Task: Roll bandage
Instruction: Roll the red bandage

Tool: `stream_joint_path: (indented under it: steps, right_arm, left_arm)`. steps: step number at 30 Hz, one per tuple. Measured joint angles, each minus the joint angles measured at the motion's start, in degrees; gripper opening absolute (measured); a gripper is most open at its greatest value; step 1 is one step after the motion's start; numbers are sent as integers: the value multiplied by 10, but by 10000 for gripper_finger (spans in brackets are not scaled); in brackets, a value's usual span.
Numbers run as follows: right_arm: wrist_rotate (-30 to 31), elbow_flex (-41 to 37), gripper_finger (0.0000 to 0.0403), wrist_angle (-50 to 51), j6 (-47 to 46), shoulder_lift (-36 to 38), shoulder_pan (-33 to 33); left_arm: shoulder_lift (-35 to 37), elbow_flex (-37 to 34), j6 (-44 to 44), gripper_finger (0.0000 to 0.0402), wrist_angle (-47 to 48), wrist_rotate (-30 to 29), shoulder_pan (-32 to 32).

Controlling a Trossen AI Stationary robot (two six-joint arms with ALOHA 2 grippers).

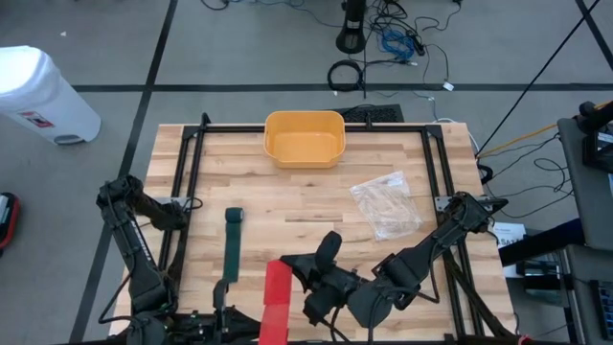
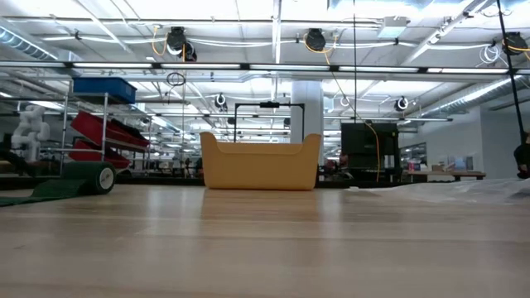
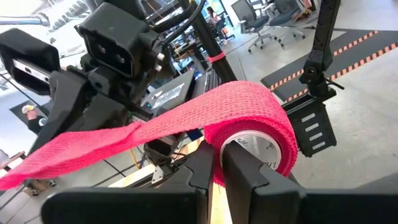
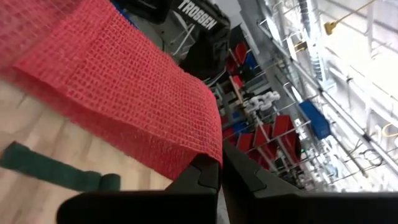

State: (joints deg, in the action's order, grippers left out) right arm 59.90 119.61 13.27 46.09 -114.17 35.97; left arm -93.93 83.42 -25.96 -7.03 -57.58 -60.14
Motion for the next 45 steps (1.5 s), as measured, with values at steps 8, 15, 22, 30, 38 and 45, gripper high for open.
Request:
stream_joint_path:
  steps: [8,15,22,30,38,45]
  right_arm:
    - [-9,0,6,54,-100,0,0]
    - [-43,0,23,117,-200,0,-2]
    - [-35,0,61,116,-214,1,-4]
    - [-12,0,144,167,-218,35,-11]
    - [12,0,175,232,-237,91,-18]
    - [-45,0,174,267,-277,136,-37]
  left_arm:
    - [0,0,0,29,-1,0,0]
    - [0,0,1,29,-1,1,0]
    - [-1,0,1,29,-2,2,0]
    - [-1,0,2,29,-2,1,-4]
    - [-1,0,2,29,-7,1,-8]
    - [-1,0,2,29,-12,6,-7]
